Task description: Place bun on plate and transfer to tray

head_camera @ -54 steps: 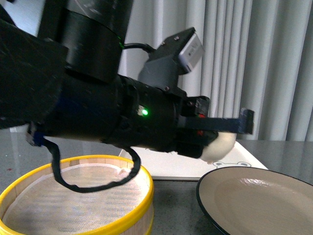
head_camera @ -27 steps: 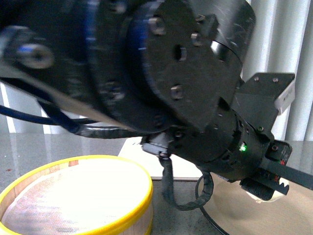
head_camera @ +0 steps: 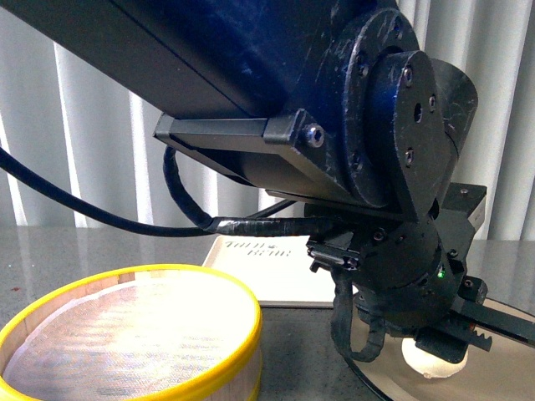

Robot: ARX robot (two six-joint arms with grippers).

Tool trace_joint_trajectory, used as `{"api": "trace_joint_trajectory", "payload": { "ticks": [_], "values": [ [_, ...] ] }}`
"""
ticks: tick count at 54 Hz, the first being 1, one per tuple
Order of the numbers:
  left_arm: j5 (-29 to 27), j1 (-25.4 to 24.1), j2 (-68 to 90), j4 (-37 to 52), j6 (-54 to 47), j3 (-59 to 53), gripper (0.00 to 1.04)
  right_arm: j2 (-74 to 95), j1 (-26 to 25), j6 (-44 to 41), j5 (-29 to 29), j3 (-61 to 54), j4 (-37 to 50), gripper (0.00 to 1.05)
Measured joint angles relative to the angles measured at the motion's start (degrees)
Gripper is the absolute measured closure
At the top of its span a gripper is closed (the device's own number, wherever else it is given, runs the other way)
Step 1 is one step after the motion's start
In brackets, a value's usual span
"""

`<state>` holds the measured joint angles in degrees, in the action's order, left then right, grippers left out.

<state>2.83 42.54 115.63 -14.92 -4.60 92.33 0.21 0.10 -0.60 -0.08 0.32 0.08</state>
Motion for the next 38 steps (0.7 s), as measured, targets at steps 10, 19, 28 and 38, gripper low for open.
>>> {"api": "trace_joint_trajectory", "payload": {
  "ticks": [10, 19, 28, 38],
  "values": [
    [-2.5, 0.4, 1.2, -1.7, 0.7, 1.5, 0.85, 0.0, 0.0, 0.0, 0.0, 0.0, 0.0, 0.09],
    [-2.6, 0.7, 2.1, -2.7, 2.2, 2.7, 0.6, 0.0, 0.0, 0.0, 0.0, 0.0, 0.0, 0.09],
    [-0.6, 0.7, 2.1, -3.5, 4.3, 3.7, 0.35, 0.0, 0.0, 0.0, 0.0, 0.0, 0.0, 0.09],
    [0.3, 1.0, 2.1, -4.2, 5.7, 3.7, 0.08, 0.0, 0.0, 0.0, 0.0, 0.0, 0.0, 0.09]
  ]
}}
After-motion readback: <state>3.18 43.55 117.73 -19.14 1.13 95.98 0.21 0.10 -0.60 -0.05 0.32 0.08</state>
